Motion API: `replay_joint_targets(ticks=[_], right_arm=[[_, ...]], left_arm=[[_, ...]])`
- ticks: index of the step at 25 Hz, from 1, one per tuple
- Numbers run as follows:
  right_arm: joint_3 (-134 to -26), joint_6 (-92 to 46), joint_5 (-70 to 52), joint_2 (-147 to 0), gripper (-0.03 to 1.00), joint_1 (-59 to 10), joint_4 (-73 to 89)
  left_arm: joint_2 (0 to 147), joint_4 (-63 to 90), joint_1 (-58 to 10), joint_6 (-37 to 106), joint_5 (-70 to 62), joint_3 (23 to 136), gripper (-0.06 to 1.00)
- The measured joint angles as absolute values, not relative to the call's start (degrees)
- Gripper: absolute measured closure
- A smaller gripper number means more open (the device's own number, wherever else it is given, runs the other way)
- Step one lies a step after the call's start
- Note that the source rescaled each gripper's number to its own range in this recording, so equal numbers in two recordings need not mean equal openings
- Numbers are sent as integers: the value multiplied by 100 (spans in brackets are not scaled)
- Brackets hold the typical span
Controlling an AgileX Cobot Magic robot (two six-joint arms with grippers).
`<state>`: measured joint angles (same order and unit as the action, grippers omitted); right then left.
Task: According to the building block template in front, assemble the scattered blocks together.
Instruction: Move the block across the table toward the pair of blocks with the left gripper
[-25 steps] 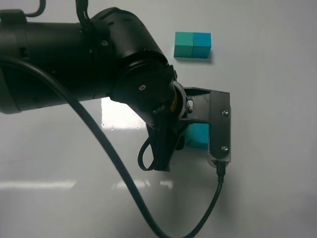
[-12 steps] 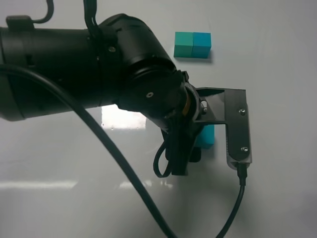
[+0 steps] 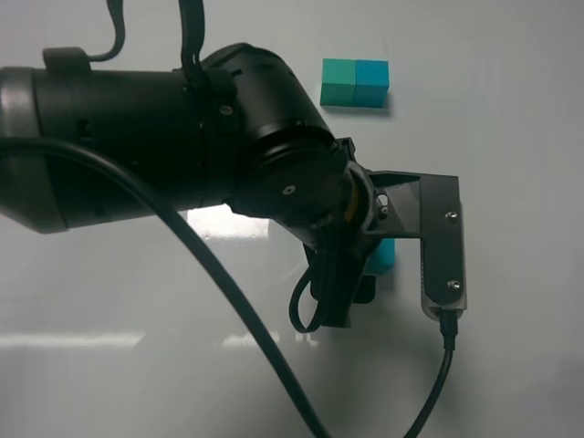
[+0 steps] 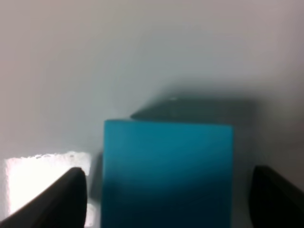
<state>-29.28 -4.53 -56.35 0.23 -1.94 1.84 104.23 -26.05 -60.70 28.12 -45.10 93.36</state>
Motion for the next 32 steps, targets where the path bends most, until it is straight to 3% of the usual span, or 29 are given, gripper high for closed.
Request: replay_joint_targets(ticks=[2,5,16,32], right_arm=[[-2928,-453,-5635,23,12,-194,184],[-2928,-453,-5635,23,12,-194,184],[-2928,-453,-5635,23,13,-194,184],[-2928,-464,-5635,23,16,-194,184]], left_arm=[[10423,-2726,-6076,2812,-4542,9336,48],[10423,-2880,-6107,2806,-4587,9336,92],[10367,-3366,-6107,2677,-4549,9336,93],[10176,-3238,-5527,2539,-4019,9330,93]])
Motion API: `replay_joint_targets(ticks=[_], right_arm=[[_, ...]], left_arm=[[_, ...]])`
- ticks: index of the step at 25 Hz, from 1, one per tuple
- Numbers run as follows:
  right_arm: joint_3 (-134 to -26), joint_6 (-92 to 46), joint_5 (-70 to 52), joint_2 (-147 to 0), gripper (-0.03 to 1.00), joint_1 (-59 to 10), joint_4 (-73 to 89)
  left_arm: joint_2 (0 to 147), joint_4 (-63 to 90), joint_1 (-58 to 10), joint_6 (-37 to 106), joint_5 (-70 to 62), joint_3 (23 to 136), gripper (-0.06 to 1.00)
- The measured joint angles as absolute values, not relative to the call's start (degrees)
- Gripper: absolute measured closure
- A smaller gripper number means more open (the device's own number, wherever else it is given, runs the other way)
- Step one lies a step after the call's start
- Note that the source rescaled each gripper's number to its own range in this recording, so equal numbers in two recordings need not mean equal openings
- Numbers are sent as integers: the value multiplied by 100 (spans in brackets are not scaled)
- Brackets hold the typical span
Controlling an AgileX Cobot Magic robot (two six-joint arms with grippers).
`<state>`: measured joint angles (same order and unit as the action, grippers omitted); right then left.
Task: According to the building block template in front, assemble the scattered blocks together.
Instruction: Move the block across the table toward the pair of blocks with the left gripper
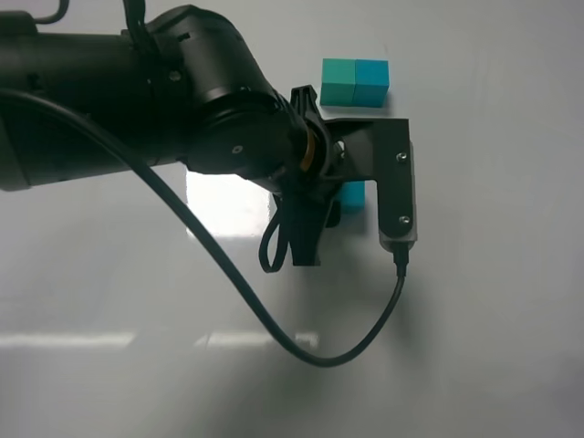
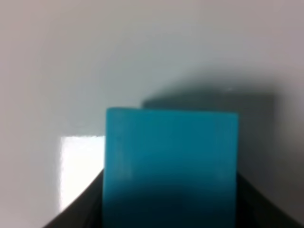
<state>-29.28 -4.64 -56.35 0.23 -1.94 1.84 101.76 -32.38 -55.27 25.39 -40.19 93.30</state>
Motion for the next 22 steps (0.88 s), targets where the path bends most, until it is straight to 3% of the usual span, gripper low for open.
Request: replay_joint_targets(ticks=[13,18,22], right_arm=[[-2928,-464,-5635,23,23,-194,184],[-2928,-464,-5635,23,23,-194,184],[-2928,-464,-5635,23,23,-194,184]], left_arm=[[10176,-2918,-5480,2545,-3966,9330,93],[10176,-2769,-5480,2550,-3993,9330,78],[10176,-2737,-5480,2550,-3993,9330,49]])
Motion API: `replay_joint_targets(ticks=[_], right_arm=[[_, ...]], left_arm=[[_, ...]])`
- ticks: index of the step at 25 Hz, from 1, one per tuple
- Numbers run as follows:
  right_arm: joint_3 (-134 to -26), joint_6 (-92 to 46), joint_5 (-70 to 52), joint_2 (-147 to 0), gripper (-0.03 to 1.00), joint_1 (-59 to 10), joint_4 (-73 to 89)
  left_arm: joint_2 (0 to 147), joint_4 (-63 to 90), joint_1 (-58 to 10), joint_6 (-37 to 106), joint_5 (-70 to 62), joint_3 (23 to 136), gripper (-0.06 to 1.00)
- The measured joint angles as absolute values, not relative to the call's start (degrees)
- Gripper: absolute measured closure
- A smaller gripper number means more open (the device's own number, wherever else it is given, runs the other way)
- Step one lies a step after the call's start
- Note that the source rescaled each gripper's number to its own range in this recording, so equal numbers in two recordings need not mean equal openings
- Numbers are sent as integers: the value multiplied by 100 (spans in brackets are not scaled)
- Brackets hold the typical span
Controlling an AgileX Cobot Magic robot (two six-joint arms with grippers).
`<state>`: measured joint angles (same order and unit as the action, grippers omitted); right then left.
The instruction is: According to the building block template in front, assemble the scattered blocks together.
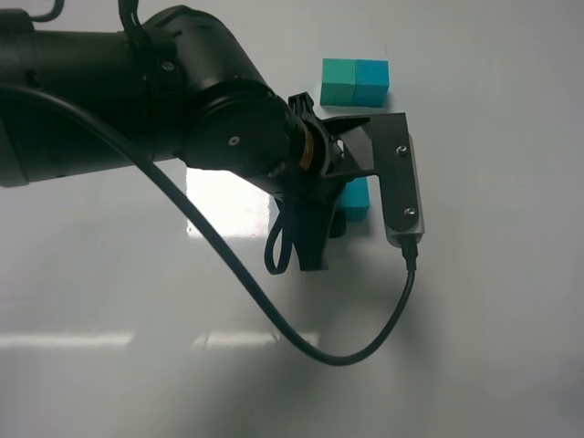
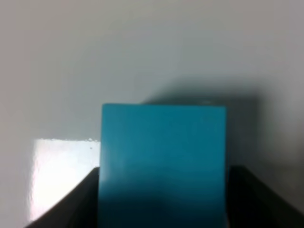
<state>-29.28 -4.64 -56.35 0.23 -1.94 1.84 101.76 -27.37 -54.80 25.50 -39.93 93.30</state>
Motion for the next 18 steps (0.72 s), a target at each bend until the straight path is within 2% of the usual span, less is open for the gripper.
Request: replay_joint_targets(ticks=[3,5,8,18], right_arm=[[-2928,-464,-5635,23,23,-194,184],[-2928,-469,-5635,23,23,-194,184],[-2928,-469,-5635,23,23,-194,184],[-2928,-469,-5635,23,26,-194,154]], left_arm=[[10164,-2721,-5480,2550,-3983,9335,18],[10158,-2719,-5480,2550,-3983,9335,8],[10157,-2746,-5487,2550,-3945,9335,4],[9807,-3002,-5768,2426,-4069,9331,3]])
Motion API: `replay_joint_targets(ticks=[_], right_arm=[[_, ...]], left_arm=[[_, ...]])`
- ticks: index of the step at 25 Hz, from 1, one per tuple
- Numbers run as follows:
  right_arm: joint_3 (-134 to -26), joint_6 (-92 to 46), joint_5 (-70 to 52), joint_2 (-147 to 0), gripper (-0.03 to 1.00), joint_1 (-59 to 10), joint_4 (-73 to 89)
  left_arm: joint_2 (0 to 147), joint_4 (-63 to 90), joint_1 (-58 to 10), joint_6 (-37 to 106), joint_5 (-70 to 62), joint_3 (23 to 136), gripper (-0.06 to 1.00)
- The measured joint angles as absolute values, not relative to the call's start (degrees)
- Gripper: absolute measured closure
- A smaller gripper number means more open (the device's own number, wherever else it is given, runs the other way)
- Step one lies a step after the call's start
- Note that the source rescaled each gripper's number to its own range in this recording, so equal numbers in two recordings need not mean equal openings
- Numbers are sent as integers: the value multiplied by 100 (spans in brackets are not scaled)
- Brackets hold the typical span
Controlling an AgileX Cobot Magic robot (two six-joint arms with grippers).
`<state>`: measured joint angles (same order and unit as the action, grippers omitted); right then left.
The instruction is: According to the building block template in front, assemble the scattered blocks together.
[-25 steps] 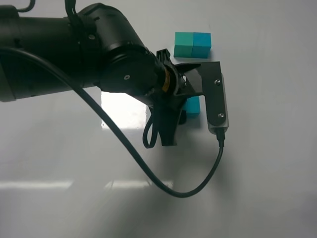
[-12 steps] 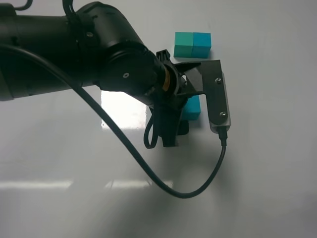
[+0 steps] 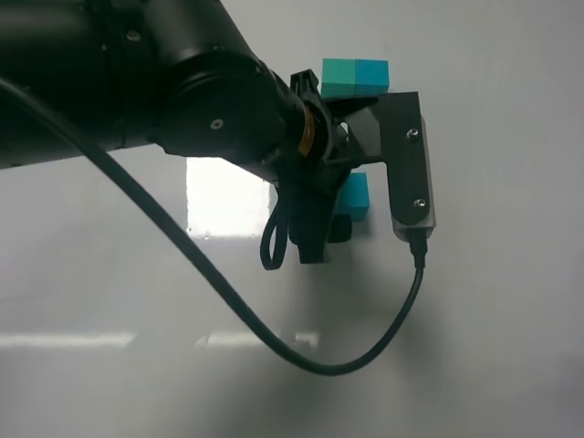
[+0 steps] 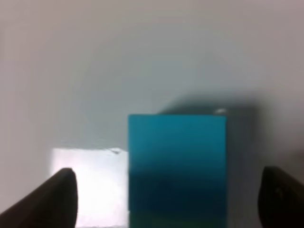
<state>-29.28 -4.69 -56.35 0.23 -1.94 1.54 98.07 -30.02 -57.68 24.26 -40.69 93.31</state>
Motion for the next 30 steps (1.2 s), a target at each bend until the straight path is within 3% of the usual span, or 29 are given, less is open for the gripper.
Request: replay_joint_targets(ticks=[10,24,30], right_arm=[[-2928,-469,-5635,23,29,-194,96],[-2928,-469,-5633,23,30,-194,96],[-2928,-469,-5633,23,30,-194,96]], left_arm=[[9096,-3059,-5679,930,-4517,9331,3],[7514,-2444,-2771,-1440,-6764,9268,3],[6471,-1336,-1742,-1574,-6969,8083,3]])
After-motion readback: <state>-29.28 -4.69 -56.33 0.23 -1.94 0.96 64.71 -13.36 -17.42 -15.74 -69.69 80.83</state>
